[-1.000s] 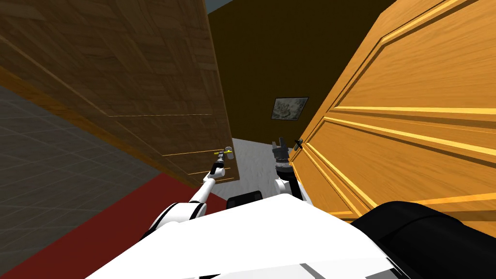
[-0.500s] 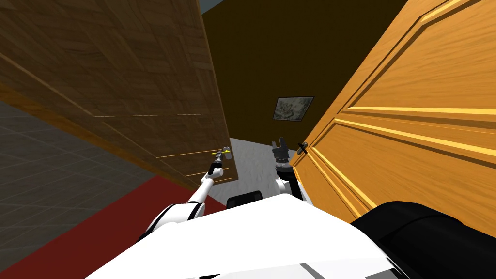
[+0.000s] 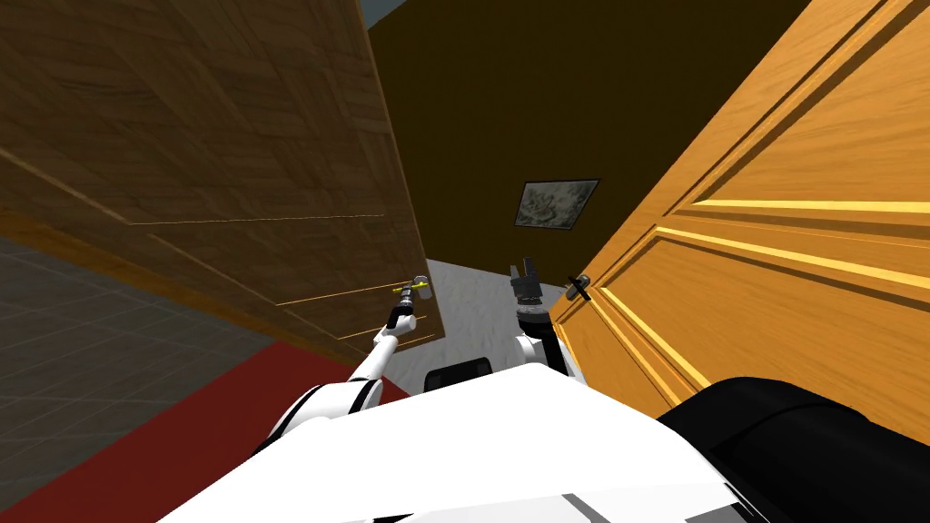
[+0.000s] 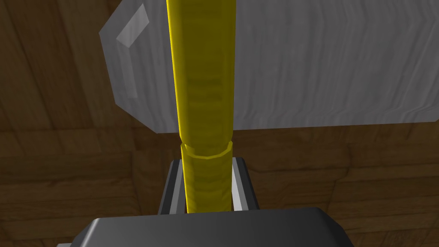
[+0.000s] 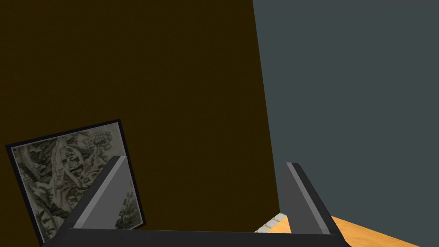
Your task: Push the door open
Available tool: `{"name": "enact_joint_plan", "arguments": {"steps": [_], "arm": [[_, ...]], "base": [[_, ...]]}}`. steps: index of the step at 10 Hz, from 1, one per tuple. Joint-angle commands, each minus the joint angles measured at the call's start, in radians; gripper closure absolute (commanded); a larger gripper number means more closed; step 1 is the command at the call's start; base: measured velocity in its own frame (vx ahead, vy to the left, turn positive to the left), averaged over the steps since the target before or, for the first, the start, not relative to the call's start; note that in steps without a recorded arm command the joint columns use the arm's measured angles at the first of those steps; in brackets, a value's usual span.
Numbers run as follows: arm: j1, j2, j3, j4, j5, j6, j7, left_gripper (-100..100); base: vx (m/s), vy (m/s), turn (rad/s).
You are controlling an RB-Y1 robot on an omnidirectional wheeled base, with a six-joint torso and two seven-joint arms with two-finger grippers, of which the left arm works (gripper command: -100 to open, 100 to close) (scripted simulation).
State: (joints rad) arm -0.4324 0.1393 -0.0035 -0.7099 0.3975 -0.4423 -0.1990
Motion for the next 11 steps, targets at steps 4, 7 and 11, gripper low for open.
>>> {"name": "enact_joint_plan", "arguments": {"steps": [4, 7, 11], "arm": [[0.006, 0.021, 0.053, -0.003, 0.017, -0.005, -0.023, 100], [0.008, 0.033, 0.081, 0.004, 0.027, -0.009, -0.032, 100], [0.01, 0.052, 0.128, 0.015, 0.044, -0.015, -0.047, 100]], "base": [[0.187, -0.078, 0.056], [0.182, -0.094, 0.06], [0.189, -0.104, 0.074]]}}
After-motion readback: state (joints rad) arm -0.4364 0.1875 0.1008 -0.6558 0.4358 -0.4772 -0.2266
